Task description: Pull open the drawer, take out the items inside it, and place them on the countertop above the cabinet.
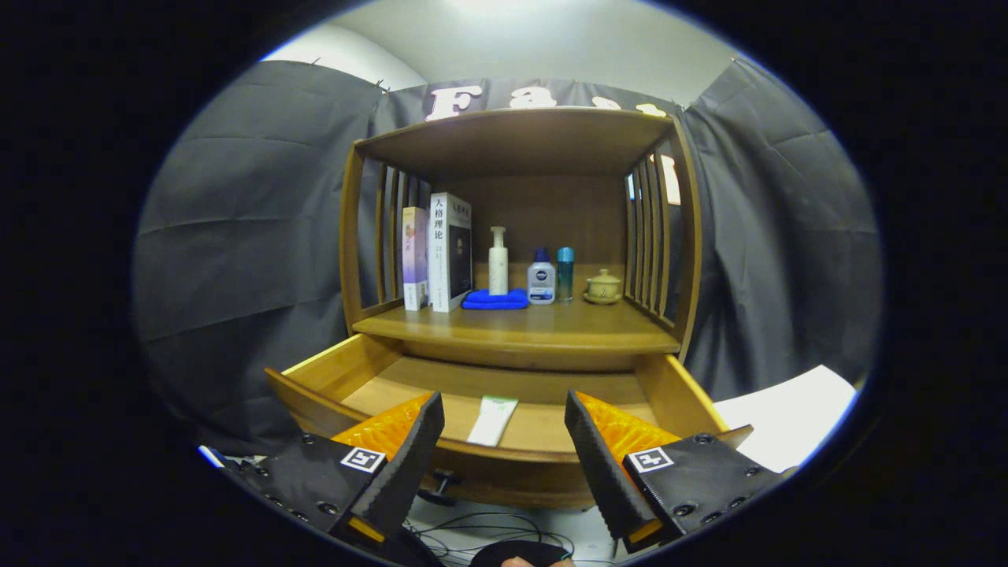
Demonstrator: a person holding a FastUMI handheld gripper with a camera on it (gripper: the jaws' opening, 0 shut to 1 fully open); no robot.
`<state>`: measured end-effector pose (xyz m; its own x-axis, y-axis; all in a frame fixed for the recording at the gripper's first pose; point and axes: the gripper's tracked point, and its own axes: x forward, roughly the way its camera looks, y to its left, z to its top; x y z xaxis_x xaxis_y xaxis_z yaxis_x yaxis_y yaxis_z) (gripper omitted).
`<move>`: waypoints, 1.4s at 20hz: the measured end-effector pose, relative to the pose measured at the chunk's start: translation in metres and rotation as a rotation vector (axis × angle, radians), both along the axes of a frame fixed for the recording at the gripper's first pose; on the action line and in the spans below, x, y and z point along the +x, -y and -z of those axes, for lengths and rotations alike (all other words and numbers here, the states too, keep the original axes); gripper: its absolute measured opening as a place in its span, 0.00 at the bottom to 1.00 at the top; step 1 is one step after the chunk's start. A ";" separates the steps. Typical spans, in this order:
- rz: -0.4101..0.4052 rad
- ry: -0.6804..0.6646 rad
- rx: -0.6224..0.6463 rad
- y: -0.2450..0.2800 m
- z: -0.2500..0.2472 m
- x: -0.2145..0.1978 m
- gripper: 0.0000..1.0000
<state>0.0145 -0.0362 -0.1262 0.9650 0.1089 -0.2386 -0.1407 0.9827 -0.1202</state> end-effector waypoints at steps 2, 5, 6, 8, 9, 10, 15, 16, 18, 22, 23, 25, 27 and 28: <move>0.016 -0.019 -0.014 0.003 -0.010 0.014 0.96; 0.000 -0.102 0.017 -0.009 -0.008 0.041 0.96; 0.008 -0.152 0.030 -0.009 -0.001 0.050 0.96; 0.010 -0.245 0.053 -0.017 0.012 0.065 0.96; 0.001 -0.285 0.070 -0.024 0.018 0.072 0.96; -0.017 -0.322 0.086 -0.033 0.023 0.078 0.96; -0.037 -0.482 0.055 -0.041 0.050 0.106 0.98; -0.040 -0.525 0.045 -0.044 0.060 0.109 0.98; -0.052 -0.603 0.020 -0.045 0.073 0.111 0.98; -0.038 -0.671 -0.061 -0.034 0.097 0.116 0.98; -0.037 -0.699 -0.056 -0.033 0.102 0.115 0.98; -0.031 -0.752 -0.035 -0.033 0.111 0.114 0.98; -0.021 -0.776 -0.022 -0.033 0.114 0.118 0.98; -0.013 -0.792 -0.028 -0.032 0.117 0.120 0.98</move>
